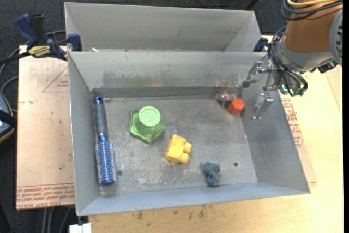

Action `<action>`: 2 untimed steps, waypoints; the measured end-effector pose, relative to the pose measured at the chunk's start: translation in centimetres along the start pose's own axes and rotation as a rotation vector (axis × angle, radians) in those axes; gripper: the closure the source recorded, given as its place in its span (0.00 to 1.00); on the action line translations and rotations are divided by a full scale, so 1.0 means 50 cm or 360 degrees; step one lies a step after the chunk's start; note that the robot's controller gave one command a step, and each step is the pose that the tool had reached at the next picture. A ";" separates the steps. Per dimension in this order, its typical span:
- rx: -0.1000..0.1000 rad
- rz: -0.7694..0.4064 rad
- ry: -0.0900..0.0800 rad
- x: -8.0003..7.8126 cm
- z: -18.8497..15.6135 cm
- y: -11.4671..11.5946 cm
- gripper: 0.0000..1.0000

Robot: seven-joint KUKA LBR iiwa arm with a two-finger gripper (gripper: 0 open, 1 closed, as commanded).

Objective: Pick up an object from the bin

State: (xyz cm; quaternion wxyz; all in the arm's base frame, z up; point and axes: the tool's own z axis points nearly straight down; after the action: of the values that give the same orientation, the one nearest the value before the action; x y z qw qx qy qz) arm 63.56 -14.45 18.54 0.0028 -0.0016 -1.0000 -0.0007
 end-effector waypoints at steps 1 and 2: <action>-0.0002 0.0142 -0.0010 -0.039 0.057 0.040 0.00; -0.0001 0.0260 -0.0011 -0.019 0.089 0.023 0.00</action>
Offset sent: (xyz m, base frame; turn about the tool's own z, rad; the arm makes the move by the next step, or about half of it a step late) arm 0.0188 0.0178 -0.0273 0.0913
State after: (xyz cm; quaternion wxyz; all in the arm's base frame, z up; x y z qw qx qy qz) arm 64.48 -13.31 14.10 -0.0005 -0.0831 -0.9965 -0.0008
